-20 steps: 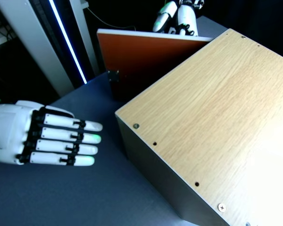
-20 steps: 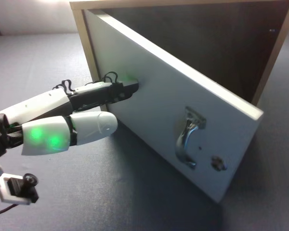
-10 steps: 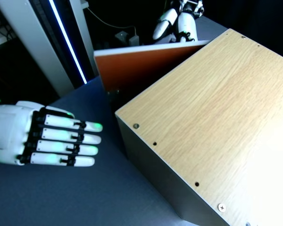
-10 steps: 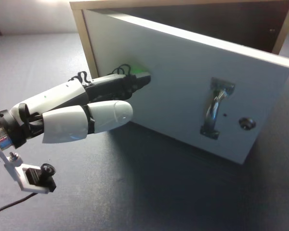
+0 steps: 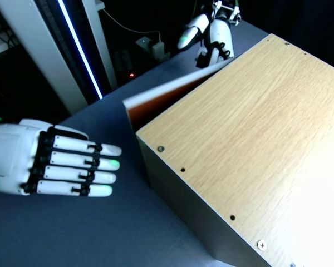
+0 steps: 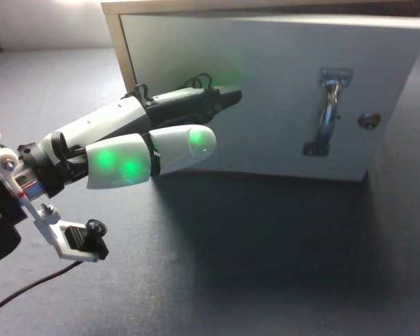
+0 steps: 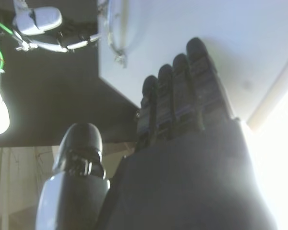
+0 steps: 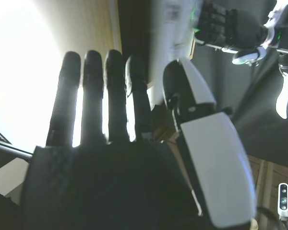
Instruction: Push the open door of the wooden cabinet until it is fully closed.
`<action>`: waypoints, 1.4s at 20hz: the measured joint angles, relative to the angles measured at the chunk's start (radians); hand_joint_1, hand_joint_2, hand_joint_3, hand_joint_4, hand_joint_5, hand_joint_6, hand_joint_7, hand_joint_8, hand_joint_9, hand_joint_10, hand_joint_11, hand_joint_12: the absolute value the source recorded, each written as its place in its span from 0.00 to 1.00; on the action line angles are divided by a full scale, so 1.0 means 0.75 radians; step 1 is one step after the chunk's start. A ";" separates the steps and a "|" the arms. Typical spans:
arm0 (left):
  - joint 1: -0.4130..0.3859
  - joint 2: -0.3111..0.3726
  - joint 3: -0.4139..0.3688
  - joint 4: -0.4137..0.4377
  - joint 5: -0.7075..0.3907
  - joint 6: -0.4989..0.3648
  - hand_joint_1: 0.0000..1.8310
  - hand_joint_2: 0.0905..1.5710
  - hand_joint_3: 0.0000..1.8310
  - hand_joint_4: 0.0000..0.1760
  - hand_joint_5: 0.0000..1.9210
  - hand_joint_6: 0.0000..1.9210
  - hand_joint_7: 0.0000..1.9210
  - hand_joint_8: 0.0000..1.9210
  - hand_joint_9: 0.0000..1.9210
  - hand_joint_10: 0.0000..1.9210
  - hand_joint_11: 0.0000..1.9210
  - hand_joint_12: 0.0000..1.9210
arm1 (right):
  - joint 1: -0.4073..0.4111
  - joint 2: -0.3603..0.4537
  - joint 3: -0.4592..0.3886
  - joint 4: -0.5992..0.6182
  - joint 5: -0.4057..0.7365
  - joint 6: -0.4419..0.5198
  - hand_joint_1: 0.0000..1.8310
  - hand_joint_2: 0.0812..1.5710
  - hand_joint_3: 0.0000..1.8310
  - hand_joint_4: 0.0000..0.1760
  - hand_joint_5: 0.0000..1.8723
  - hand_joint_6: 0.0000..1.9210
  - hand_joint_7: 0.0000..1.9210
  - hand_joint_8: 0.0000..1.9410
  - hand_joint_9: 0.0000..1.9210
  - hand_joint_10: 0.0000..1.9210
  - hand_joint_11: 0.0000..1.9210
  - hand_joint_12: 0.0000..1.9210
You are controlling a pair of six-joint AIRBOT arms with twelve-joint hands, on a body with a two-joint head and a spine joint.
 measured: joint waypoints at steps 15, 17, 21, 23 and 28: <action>0.065 0.091 -0.095 -0.018 -0.114 -0.002 0.00 0.86 0.00 0.00 0.12 0.01 0.10 0.01 0.09 0.00 0.10 0.00 | 0.000 0.000 -0.001 0.001 0.014 0.012 0.38 0.87 0.00 0.00 0.24 0.00 0.23 0.00 0.19 0.00 0.13 0.07; 0.123 0.152 -0.133 -0.033 -0.186 -0.002 0.00 0.88 0.00 0.10 0.14 0.00 0.14 0.01 0.12 0.00 0.12 0.02 | 0.000 0.000 -0.003 0.001 0.031 0.016 0.39 0.88 0.00 0.00 0.23 0.00 0.21 0.00 0.17 0.00 0.12 0.06; 0.234 0.242 -0.181 -0.130 -0.275 -0.002 0.01 0.85 0.00 0.27 0.12 0.00 0.11 0.00 0.06 0.00 0.03 0.00 | 0.000 0.000 -0.007 0.001 0.043 0.017 0.40 0.89 0.00 0.00 0.23 0.00 0.21 0.00 0.18 0.00 0.13 0.07; 0.282 0.289 -0.196 -0.201 -0.323 -0.003 0.04 0.88 0.00 0.07 0.12 0.00 0.11 0.00 0.06 0.00 0.02 0.00 | -0.001 0.000 -0.007 0.002 0.049 0.017 0.42 0.89 0.00 0.00 0.23 0.00 0.21 0.00 0.19 0.00 0.15 0.08; 0.414 0.362 -0.251 -0.425 -0.459 -0.002 0.02 0.87 0.00 0.13 0.09 0.00 0.07 0.00 0.04 0.00 0.00 0.00 | 0.000 0.000 -0.007 0.019 0.051 0.017 0.40 0.87 0.00 0.00 0.24 0.00 0.23 0.01 0.21 0.01 0.17 0.10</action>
